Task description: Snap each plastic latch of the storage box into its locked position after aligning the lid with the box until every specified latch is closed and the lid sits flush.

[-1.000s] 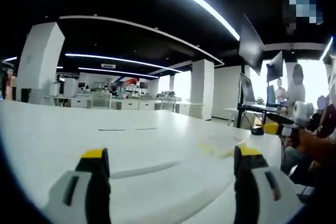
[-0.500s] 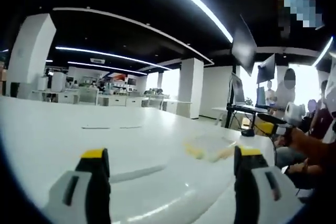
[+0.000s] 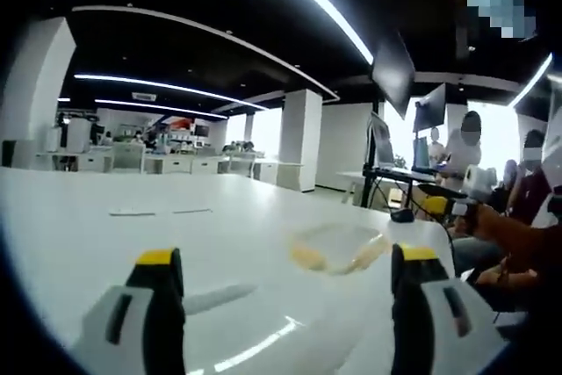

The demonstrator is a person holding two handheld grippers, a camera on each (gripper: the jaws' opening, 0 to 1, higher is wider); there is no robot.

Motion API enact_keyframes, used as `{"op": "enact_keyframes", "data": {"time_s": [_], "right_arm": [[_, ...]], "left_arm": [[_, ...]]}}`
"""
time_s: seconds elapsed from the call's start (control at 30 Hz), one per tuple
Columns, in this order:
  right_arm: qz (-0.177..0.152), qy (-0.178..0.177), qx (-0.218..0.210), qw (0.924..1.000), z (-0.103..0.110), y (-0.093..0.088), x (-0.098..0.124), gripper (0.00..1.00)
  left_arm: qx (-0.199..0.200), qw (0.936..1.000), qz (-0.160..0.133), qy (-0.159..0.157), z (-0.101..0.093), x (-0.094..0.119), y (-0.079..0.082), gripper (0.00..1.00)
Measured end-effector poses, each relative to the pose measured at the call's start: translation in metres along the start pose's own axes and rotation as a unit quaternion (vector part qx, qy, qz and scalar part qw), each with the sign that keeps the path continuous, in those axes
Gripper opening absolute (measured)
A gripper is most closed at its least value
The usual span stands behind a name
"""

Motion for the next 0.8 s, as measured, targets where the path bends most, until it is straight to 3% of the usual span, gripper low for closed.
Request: {"op": "enact_keyframes", "data": {"time_s": [0.27, 0.4, 0.5, 0.63, 0.73, 0.8], "right_arm": [[0.007, 0.023, 0.016, 0.9996, -0.019, 0.003, -0.004, 1.00], [0.003, 0.035, 0.006, 0.9994, -0.031, 0.005, -0.008, 0.99], [-0.001, 0.040, -0.007, 0.9992, -0.040, 0.005, -0.011, 1.00], [0.021, 0.053, 0.008, 0.9984, -0.050, -0.001, -0.014, 1.00], [0.042, 0.093, 0.033, 0.9943, -0.051, -0.005, -0.020, 1.00], [0.051, 0.100, 0.041, 0.9928, -0.051, -0.007, -0.021, 1.00]], "left_arm": [[-0.033, 0.9988, 0.016, -0.034, -0.006, -0.024, 0.003, 1.00], [-0.051, 0.9960, 0.048, -0.056, -0.008, -0.035, -0.001, 1.00], [-0.034, 0.9942, 0.068, -0.076, -0.012, -0.044, -0.005, 1.00], [-0.043, 0.9915, 0.078, -0.095, -0.016, -0.059, -0.009, 1.00], [-0.045, 0.9872, 0.101, -0.115, -0.019, -0.069, -0.014, 0.99], [-0.044, 0.9866, 0.106, -0.116, -0.019, -0.070, -0.015, 0.96]]}}
Point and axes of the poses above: the point that each gripper's makers call its tool centre point, and the gripper's own axes: x roughly backward along the fingers, z roughly to its left, y roughly out of its top, the point moved 7 cm from there along x, roughly backward along the fingers, and after that the axes turned 11 degrees about -z, right-handed, at the moved point
